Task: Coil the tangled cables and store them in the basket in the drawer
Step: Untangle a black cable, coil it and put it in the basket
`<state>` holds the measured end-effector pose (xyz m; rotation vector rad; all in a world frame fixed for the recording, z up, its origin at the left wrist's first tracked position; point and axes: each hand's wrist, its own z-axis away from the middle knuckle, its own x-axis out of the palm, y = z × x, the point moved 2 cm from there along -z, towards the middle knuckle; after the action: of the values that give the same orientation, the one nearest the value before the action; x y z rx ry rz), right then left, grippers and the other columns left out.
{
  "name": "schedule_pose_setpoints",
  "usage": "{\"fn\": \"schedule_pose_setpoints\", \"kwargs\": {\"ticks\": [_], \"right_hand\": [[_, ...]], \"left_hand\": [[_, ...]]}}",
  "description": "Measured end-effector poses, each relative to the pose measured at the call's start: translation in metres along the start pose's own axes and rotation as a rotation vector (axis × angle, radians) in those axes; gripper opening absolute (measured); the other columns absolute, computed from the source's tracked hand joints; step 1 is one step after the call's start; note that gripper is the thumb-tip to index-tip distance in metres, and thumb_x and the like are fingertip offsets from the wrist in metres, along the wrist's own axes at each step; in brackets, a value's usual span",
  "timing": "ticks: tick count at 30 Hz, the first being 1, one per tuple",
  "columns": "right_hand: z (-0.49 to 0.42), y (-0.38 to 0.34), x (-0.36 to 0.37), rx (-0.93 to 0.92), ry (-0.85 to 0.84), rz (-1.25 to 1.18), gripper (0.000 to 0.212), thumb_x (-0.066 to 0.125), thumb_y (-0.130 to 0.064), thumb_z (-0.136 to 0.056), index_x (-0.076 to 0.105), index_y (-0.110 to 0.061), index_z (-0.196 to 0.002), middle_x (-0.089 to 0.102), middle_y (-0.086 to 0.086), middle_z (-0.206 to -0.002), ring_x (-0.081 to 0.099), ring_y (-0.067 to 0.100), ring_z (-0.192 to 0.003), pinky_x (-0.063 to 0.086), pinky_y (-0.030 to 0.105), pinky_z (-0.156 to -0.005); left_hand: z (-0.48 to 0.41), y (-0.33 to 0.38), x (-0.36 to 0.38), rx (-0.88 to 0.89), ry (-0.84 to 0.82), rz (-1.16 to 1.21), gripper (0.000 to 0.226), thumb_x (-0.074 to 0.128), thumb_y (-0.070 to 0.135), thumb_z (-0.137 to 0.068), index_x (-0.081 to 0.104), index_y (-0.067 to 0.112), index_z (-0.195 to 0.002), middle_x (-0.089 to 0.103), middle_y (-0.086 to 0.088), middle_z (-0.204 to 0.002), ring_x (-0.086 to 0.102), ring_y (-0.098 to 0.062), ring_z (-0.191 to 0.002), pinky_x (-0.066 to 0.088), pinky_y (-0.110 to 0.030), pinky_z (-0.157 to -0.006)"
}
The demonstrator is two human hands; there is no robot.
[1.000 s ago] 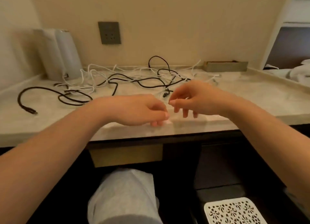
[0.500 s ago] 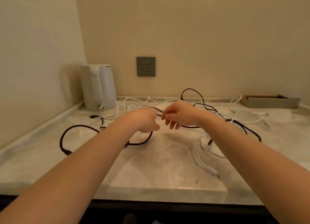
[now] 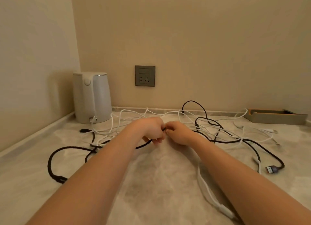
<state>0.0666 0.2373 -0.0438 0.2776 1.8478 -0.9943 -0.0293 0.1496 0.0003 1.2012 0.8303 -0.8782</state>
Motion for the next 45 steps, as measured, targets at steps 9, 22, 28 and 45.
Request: {"fn": "schedule_pose_setpoints", "kwargs": {"ticks": [9, 22, 28, 45], "right_hand": [[-0.024, 0.026, -0.002, 0.034, 0.109, -0.08, 0.036, 0.04, -0.014, -0.097, 0.052, -0.012, -0.131, 0.063, 0.007, -0.118, 0.056, 0.02, -0.111, 0.039, 0.027, -0.094], [0.005, -0.012, -0.032, -0.342, 0.438, -0.234, 0.048, 0.049, -0.029, -0.096, 0.056, -0.008, -0.054, 0.053, 0.006, -0.057, 0.047, 0.014, -0.06, 0.037, 0.031, -0.063], [0.009, 0.005, -0.065, -0.336, 0.828, -0.268, 0.053, 0.06, -0.018, -0.09, 0.027, -0.02, -0.049, 0.021, -0.009, -0.047, 0.023, 0.01, -0.047, 0.02, 0.026, -0.05], [0.015, 0.044, -0.078, 0.236, 0.787, 0.373, 0.039, 0.039, -0.035, -0.099, 0.053, -0.012, -0.07, 0.055, 0.004, -0.065, 0.053, 0.029, -0.063, 0.037, 0.029, -0.054]], "left_hand": [[-0.025, -0.005, -0.019, 0.209, 0.304, 0.571, 0.029, 0.04, 0.022, -0.101, 0.06, 0.01, -0.085, 0.033, 0.001, -0.058, 0.028, -0.007, -0.039, 0.022, -0.018, -0.039], [-0.012, -0.01, -0.01, 0.305, 0.263, 0.379, 0.034, 0.052, 0.021, -0.095, 0.059, 0.014, -0.063, 0.04, 0.011, -0.042, 0.037, -0.006, -0.038, 0.031, -0.021, -0.044], [-0.013, -0.032, -0.022, 0.24, 0.426, 0.288, 0.036, 0.053, 0.028, -0.096, 0.061, 0.019, -0.062, 0.043, 0.004, -0.053, 0.039, -0.008, -0.044, 0.031, -0.016, -0.043], [-0.001, -0.06, -0.029, -0.067, 0.222, 0.5, 0.04, 0.053, 0.028, -0.096, 0.046, 0.011, -0.06, 0.029, 0.005, -0.044, 0.024, -0.01, -0.038, 0.021, -0.019, -0.038]]}}
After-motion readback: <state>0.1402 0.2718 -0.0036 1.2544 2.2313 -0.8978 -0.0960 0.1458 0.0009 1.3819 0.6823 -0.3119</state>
